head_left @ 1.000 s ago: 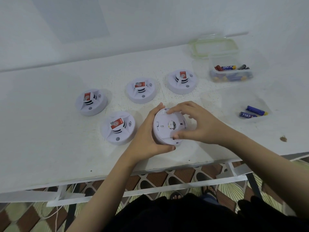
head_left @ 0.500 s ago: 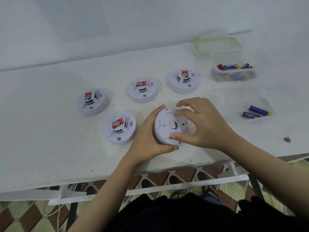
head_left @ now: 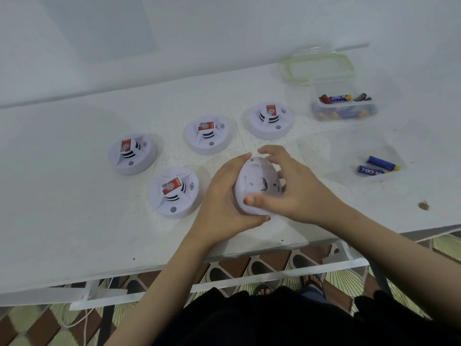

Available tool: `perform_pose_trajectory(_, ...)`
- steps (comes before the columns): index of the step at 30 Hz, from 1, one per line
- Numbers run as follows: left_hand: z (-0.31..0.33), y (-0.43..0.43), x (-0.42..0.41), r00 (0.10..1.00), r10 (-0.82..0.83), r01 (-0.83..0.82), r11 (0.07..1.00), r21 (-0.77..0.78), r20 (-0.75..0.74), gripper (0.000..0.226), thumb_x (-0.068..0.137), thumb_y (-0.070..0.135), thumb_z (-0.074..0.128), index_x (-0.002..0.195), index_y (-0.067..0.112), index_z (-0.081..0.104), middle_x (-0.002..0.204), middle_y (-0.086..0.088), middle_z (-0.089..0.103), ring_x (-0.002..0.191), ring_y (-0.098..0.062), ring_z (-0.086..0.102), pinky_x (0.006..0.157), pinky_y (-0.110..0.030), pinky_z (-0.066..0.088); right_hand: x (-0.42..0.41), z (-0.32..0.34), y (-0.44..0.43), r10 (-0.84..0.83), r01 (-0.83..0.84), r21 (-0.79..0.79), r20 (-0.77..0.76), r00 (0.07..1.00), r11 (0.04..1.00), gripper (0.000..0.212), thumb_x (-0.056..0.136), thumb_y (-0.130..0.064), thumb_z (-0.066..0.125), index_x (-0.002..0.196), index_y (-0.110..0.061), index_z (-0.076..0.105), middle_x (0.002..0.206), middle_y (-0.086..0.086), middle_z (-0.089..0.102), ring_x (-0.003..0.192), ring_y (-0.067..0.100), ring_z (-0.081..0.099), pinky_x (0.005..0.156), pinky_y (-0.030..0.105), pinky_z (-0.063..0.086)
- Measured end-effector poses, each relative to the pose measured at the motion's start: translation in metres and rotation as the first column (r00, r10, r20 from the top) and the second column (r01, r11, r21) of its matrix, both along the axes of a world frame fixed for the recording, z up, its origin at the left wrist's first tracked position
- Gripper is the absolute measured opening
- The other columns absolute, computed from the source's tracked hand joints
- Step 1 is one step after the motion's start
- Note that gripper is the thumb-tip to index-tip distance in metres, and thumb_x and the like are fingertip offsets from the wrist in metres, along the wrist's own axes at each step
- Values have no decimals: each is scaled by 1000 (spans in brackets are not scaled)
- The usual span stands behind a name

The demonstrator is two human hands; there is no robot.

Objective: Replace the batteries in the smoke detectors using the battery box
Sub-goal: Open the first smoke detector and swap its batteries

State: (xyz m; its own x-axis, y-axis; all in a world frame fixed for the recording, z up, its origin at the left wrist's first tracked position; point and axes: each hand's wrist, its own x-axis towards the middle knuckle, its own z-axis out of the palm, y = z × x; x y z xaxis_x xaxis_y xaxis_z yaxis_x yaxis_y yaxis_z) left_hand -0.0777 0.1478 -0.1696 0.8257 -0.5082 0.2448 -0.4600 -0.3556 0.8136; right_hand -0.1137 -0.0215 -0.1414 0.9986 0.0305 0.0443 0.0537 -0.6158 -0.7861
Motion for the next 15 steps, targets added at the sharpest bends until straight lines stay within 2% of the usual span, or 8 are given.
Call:
perform_pose_trajectory(2,3,-4,1,999,-20,19,1000,22,42,103,56,25,90,143,26,34,135,29,38,127,9,39,100,-8,35,-1,1,4,-42,43,85,-10,999,995,83,61,-57,72,131,-37,31,119,-10,49,104,7,53,82,24,49)
perform_pose_trajectory(4,3,-4,2,1000,-19,19,1000,7,10,112,58,25,91,148,27,24,139,32,34,129,16,34,101,-5,33,0,1,5,-70,75,212,-32,997,974,73,63,-48,72,126,-37,35,120,-8,52,103,8,57,79,24,53)
perform_pose_trajectory(5,2,-4,2,1000,-21,21,1000,-11,-20,115,60,26,91,150,29,19,144,28,34,132,13,33,102,-7,33,1,2,4,-63,78,314,-59,996,946,66,66,-43,70,123,-36,39,121,-7,54,102,11,60,78,26,55)
perform_pose_trajectory(6,0,-3,2,998,-23,22,999,-30,-57,118,60,29,90,150,30,15,148,21,36,135,8,34,104,-10,34,1,1,3,-41,78,445,-92,995,892,59,68,-38,68,121,-33,43,120,-4,58,101,15,63,79,29,56)
perform_pose_trajectory(8,-2,-2,2,990,-20,12,998,-57,-142,116,59,37,89,151,30,18,151,13,37,137,1,35,107,-12,33,2,1,1,17,115,714,-174,985,690,48,72,-30,56,119,-26,50,114,3,65,99,22,65,77,34,56)
perform_pose_trajectory(11,-6,-3,4,966,-46,4,987,-162,-254,95,59,39,85,141,17,42,139,5,54,129,-7,49,105,-24,41,0,-2,1,116,211,920,-261,958,330,47,89,-27,34,128,-8,52,120,18,63,104,32,62,72,38,57)
perform_pose_trajectory(13,-10,0,3,956,-30,-41,972,-232,-292,84,58,31,85,132,12,50,130,0,61,122,-13,56,102,-30,45,-1,-5,0,126,247,937,-284,951,248,48,93,-21,23,133,-7,48,127,17,59,109,31,61,71,37,58)
perform_pose_trajectory(15,-12,3,2,951,-10,-76,961,-265,-309,82,56,28,87,128,14,50,129,-1,61,121,-14,57,100,-29,46,-1,-12,-4,92,249,926,-285,954,286,46,91,-20,33,135,-16,46,129,11,58,108,27,62,72,38,58)
